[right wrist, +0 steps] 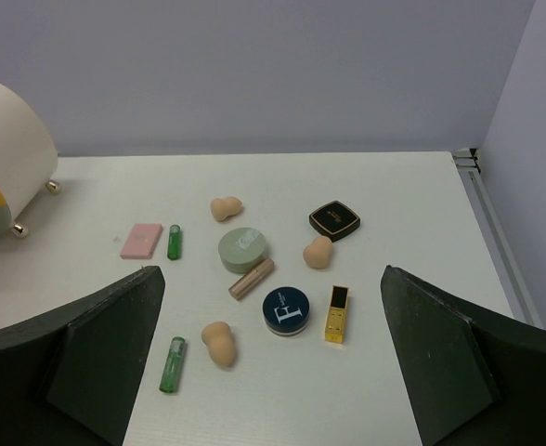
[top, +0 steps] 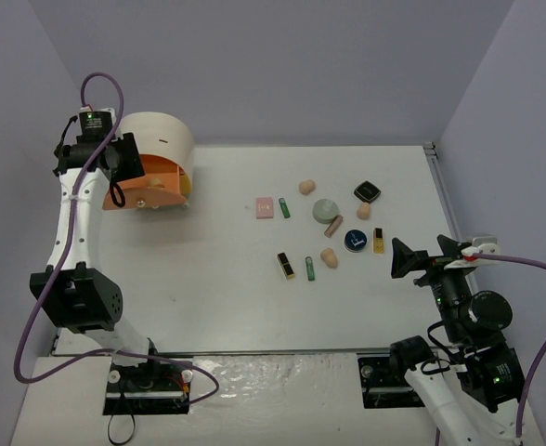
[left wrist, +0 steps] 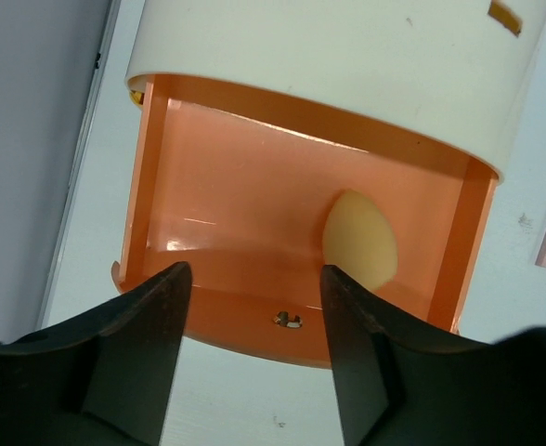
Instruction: Organize the makeup
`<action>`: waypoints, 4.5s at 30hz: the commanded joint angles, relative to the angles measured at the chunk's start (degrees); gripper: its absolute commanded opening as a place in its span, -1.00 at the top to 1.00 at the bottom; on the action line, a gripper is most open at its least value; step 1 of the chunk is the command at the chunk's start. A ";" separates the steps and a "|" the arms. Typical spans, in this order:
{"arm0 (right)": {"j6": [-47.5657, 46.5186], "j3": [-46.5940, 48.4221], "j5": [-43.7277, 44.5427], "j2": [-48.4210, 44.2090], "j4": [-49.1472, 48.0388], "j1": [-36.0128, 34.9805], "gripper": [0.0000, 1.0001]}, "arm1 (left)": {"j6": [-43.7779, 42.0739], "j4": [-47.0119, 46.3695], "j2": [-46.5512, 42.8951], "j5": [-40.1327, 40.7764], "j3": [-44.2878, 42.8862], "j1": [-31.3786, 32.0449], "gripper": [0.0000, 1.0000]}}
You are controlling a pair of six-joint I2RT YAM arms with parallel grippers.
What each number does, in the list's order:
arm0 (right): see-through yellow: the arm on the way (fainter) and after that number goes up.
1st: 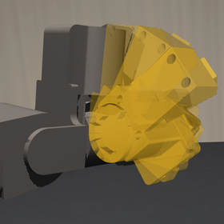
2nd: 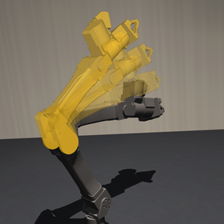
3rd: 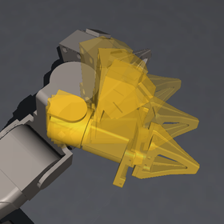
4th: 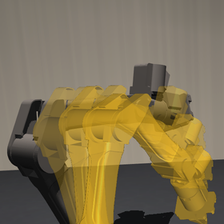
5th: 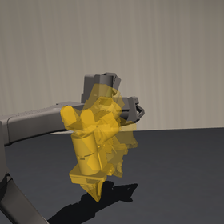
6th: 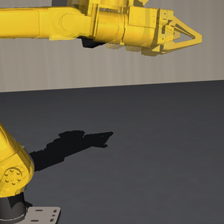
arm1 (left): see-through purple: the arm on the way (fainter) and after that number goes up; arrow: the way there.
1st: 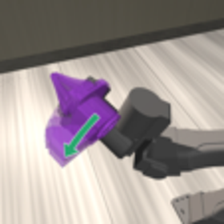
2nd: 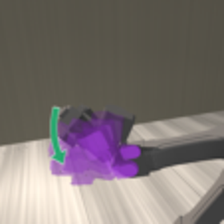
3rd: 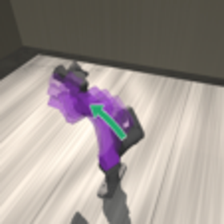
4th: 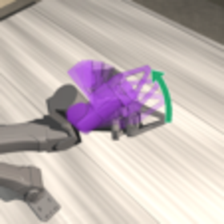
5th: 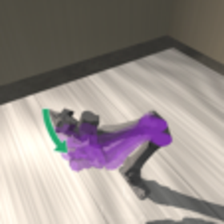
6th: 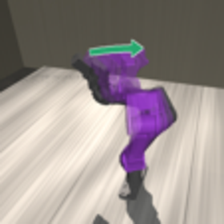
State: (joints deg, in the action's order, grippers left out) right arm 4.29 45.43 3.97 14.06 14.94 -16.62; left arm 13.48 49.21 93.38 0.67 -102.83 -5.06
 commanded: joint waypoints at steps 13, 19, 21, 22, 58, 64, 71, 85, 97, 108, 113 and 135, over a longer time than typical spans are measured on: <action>7.79 3.66 4.45 17.33 0.67 -0.43 -1.00 | 0.79 -13.70 -30.29 -12.33 17.35 -0.39 -0.85; 10.49 3.29 -2.30 28.23 0.76 -0.47 -1.00 | 0.96 -15.79 -42.77 -13.07 31.96 1.07 -0.94; 10.89 2.58 -3.24 33.14 0.24 -0.57 -1.00 | 1.36 -15.67 -46.69 -13.88 35.49 1.78 -0.94; 11.02 2.16 -3.35 35.12 -0.25 -0.60 -1.00 | 1.58 -15.29 -48.00 -14.14 37.02 2.24 -0.94; 15.93 -8.79 -8.08 72.58 -28.56 -7.99 0.00 | 7.54 -21.97 -55.23 -17.45 60.03 7.35 -0.94; 16.22 -9.47 -6.17 68.92 -28.36 -8.72 0.67 | 8.13 -22.05 -55.37 -18.43 60.00 7.68 -0.94; 12.16 -9.07 -4.94 55.59 -26.97 -14.03 1.00 | 11.17 -20.84 -54.30 -21.04 56.14 9.84 -0.94; 3.29 -5.67 -10.97 42.10 -38.22 -33.20 1.00 | 23.18 -31.71 -42.97 -17.76 42.17 34.91 -0.94; 0.89 -6.45 -10.23 39.14 -43.68 -38.22 1.00 | 26.53 -34.58 -30.89 -2.72 35.66 55.39 -0.73; 0.36 -8.11 -8.21 35.66 -43.76 -38.31 1.00 | 29.57 -36.85 -27.90 -1.95 35.52 58.29 -0.30; 0.33 -8.53 -7.51 35.05 -43.99 -38.31 1.00 | 30.08 -38.05 -26.83 -2.77 35.68 59.07 -0.02; 0.80 -9.48 -2.01 33.74 -42.89 -38.31 -0.50 | 26.80 -35.19 -29.32 2.27 35.58 59.20 1.00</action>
State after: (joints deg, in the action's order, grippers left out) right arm 5.54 35.09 -0.60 48.83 -22.92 -54.81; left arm 43.03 14.24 66.35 -0.77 -64.40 53.95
